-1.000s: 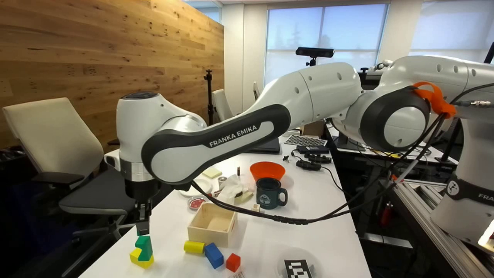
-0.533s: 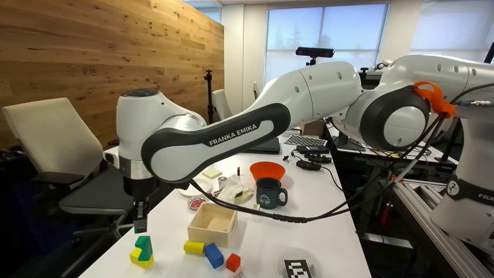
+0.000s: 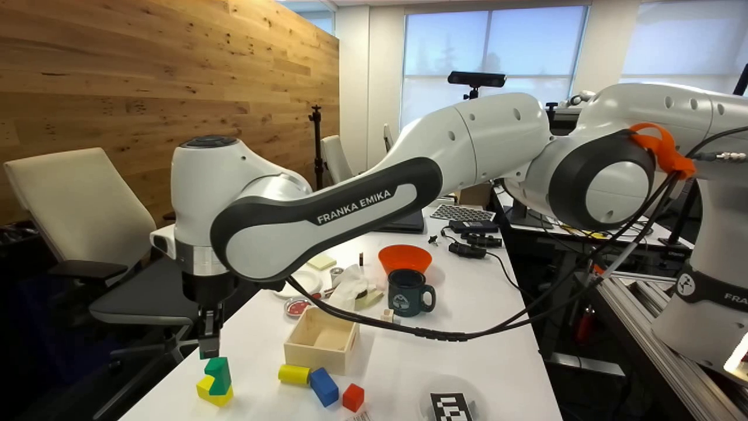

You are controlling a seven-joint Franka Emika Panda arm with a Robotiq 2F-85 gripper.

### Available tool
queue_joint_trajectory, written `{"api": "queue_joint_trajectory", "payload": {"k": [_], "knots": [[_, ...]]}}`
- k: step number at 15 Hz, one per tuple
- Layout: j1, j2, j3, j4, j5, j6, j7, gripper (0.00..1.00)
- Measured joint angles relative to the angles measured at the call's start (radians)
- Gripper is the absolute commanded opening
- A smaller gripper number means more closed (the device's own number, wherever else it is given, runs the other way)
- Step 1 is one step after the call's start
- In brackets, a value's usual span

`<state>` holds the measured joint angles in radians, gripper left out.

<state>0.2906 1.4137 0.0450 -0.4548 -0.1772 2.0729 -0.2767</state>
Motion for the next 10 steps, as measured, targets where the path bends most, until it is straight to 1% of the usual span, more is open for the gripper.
{"api": "queue_joint_trajectory", "payload": {"k": [10], "knots": [[0.001,0.015,0.000,-0.002,0.000,-0.003,0.000,0.09]]}}
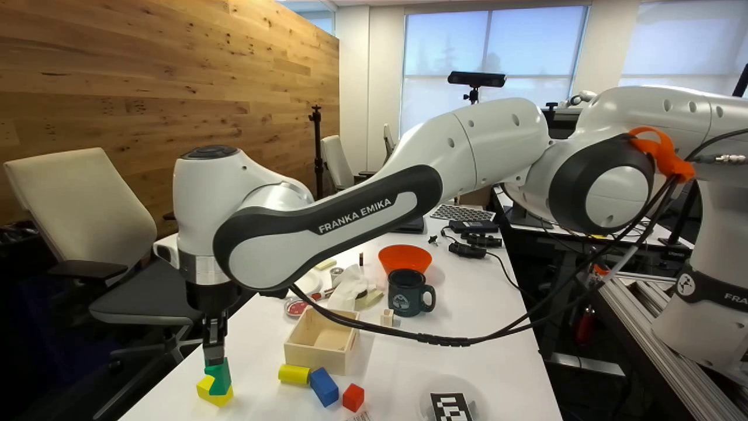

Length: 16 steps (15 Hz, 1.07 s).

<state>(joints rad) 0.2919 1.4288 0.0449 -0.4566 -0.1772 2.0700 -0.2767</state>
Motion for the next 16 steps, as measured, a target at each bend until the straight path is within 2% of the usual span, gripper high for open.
{"api": "queue_joint_trajectory", "payload": {"k": [11,16], "knots": [[-0.004,0.004,-0.001,0.002,0.000,-0.004,0.000,0.09],[-0.019,-0.011,-0.002,0.005,0.000,0.058,0.003,0.09]]}}
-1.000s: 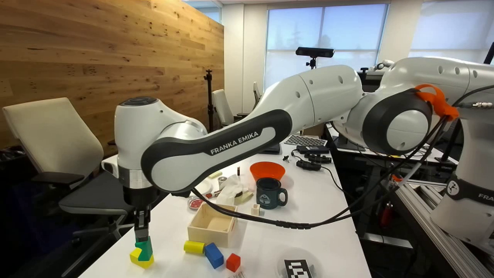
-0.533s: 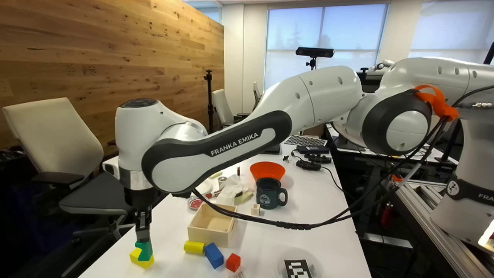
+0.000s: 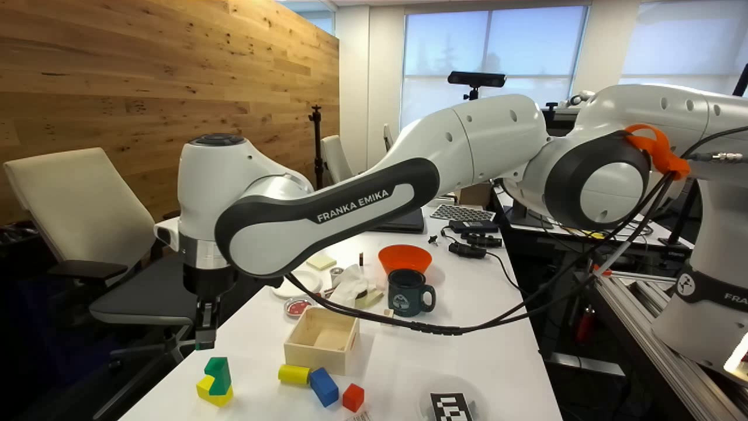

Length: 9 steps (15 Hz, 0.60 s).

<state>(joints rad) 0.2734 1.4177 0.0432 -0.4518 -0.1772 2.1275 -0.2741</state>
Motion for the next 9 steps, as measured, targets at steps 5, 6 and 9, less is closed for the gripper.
{"api": "queue_joint_trajectory", "payload": {"k": [5,6,9], "knots": [[-0.005,-0.008,0.000,0.000,0.000,0.031,0.002,0.34],[-0.005,-0.008,0.000,0.000,0.000,0.034,0.005,0.34],[-0.005,-0.010,-0.001,0.000,0.000,0.035,0.010,0.34]]}}
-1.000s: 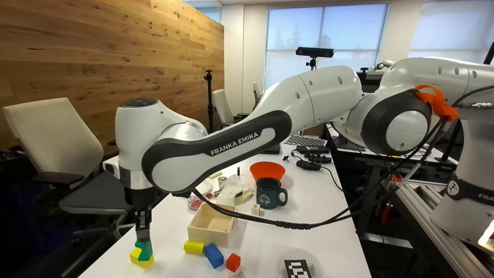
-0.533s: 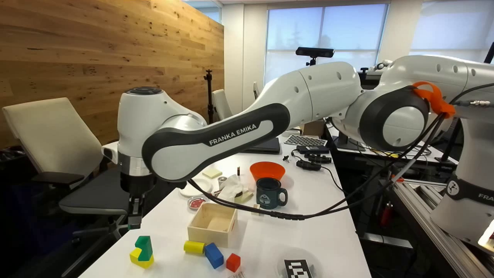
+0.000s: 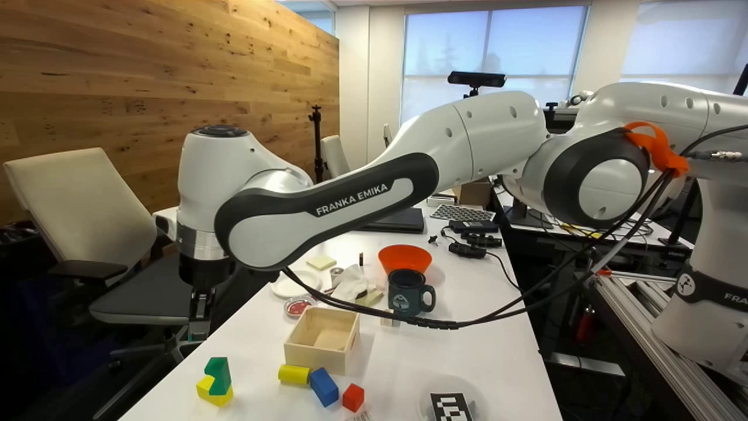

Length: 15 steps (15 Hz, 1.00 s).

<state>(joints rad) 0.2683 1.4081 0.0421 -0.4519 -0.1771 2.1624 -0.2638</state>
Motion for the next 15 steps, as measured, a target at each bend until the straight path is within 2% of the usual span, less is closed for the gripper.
{"api": "queue_joint_trajectory", "payload": {"k": [1,2,15], "knots": [[0.000,0.000,0.000,0.000,0.000,0.000,0.000,0.34],[0.000,0.000,-0.001,0.000,0.000,0.000,0.001,0.09],[0.010,-0.012,-0.059,0.000,-0.001,0.038,0.029,0.09]]}}
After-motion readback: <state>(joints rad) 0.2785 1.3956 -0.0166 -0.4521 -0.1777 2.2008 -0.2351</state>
